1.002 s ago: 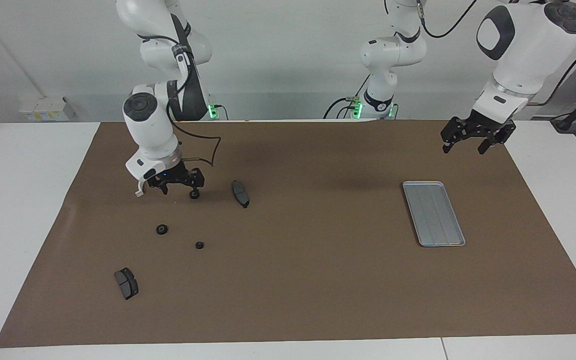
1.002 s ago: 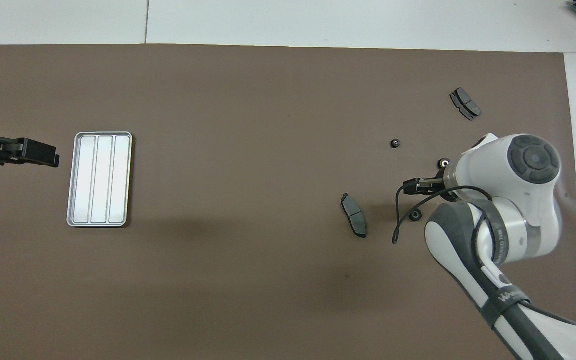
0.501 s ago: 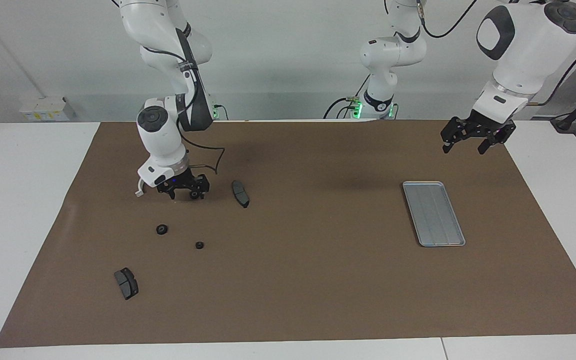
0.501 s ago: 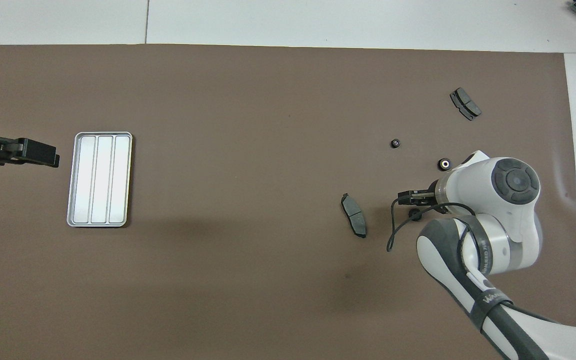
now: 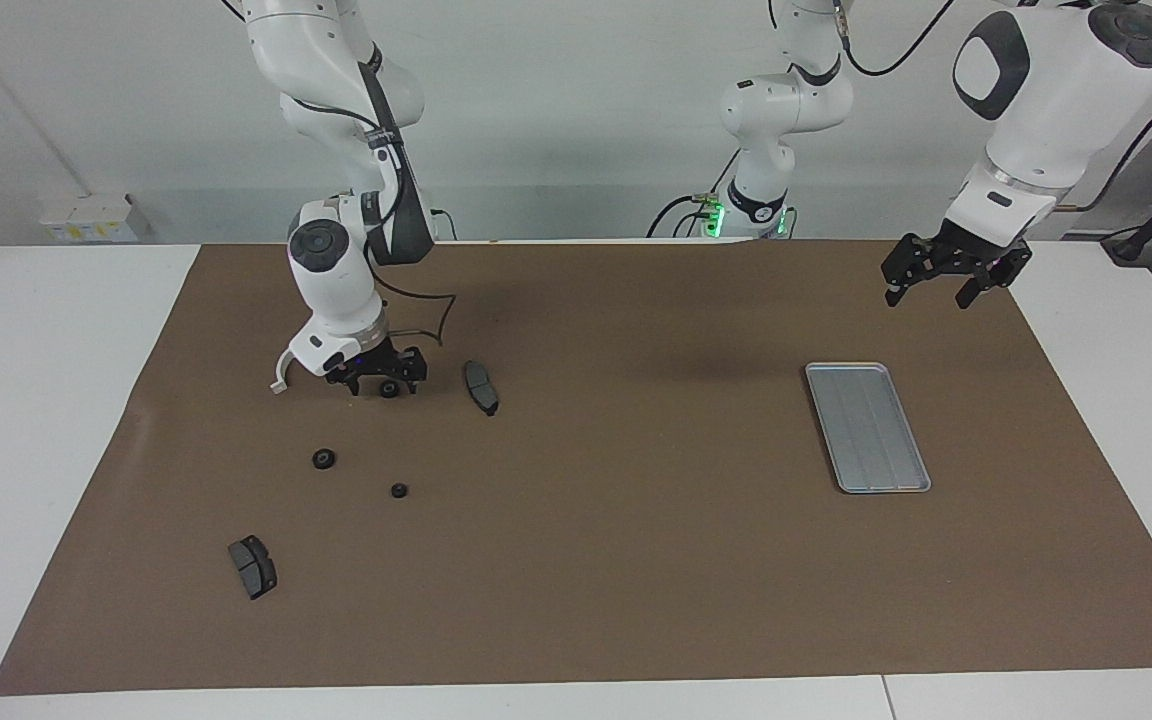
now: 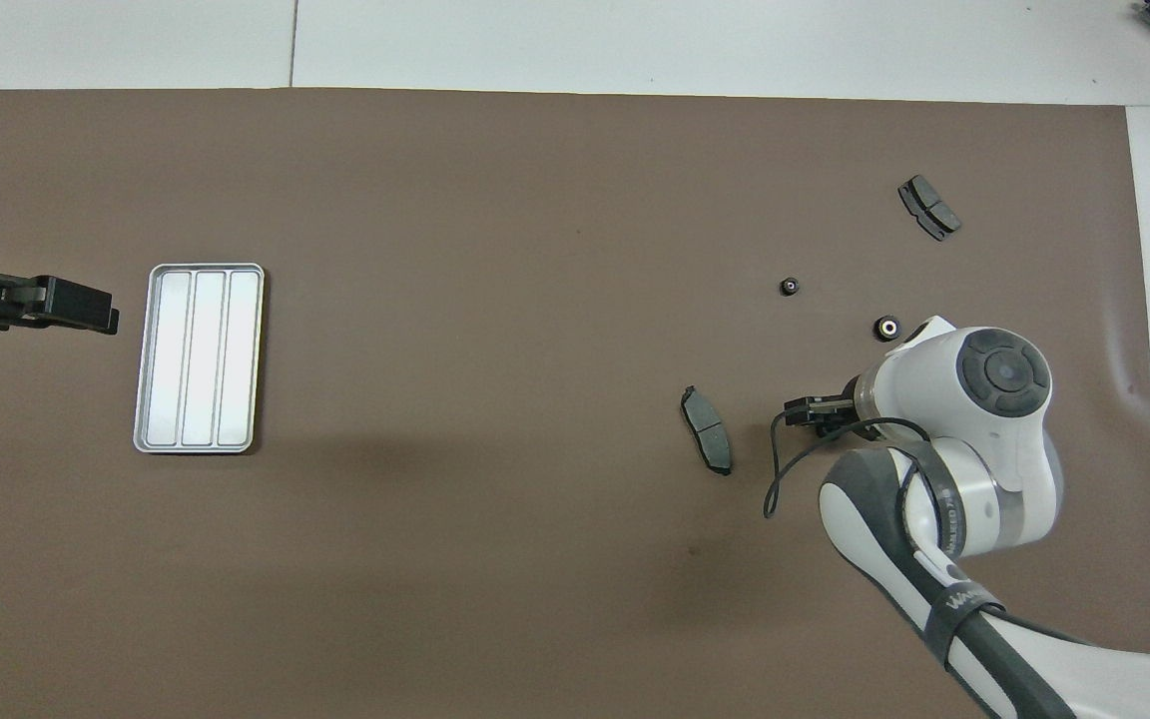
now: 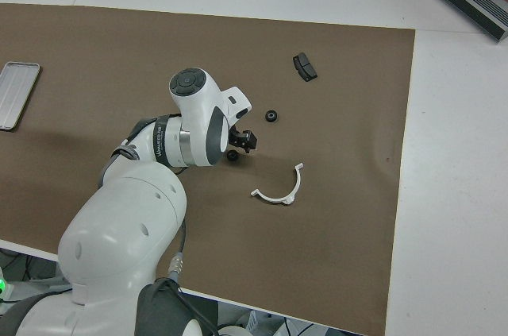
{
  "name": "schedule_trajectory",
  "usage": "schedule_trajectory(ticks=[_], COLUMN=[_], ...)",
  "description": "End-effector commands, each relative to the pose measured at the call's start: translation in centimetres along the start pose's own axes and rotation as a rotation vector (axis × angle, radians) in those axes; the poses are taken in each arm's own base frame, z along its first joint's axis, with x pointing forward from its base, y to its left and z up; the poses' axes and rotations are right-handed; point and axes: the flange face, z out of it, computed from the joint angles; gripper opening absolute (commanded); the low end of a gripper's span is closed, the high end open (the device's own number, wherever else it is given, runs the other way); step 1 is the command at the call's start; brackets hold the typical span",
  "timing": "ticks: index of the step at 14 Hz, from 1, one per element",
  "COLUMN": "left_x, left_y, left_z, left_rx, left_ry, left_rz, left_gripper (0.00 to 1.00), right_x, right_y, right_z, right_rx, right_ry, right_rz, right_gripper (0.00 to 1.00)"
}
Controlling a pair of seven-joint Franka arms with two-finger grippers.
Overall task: Pick bearing gear from pile to tray
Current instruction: 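Lower the right gripper and grasp the small black bearing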
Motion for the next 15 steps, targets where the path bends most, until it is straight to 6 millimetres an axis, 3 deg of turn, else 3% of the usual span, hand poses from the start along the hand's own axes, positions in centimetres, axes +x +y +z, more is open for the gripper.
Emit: schedule_trajectory(ticks=[1,7,9,12,15], left_x=[-0.42,-0.42,-0.42,-0.42,-0.42], left_y=[-0.2,-0.2,-0.22,-0.22,-0.22], left_z=[-0.59,-0.59,-0.59,-0.59,-0.59], left_rx=[0.006,0.006,0.007,0.007,0.007], left_ry=[0.016,0.016,0.015,0.015,0.015], left_rz=[-0.009,-0.01,-0.009,-0.009,-0.009], left_gripper=[1.0,1.0,1.0,1.0,1.0], right_x=[-0.83,-1.07,-1.14,-1.19,-1.23], right_y=[0.25,0.91,0.92,0.92,0.77], right_z=[0.69,1.07,1.13,1.11,1.12], right_rx=[0.014,0.015,0.014,0.014,0.014], right_ry=[0.016,0.039,0.033,0.028,0.027], right_rz=[-0.003,-0.04,-0.043,-0.046,-0.047], right_gripper=[1.0,1.0,0.95,0.71,0.37])
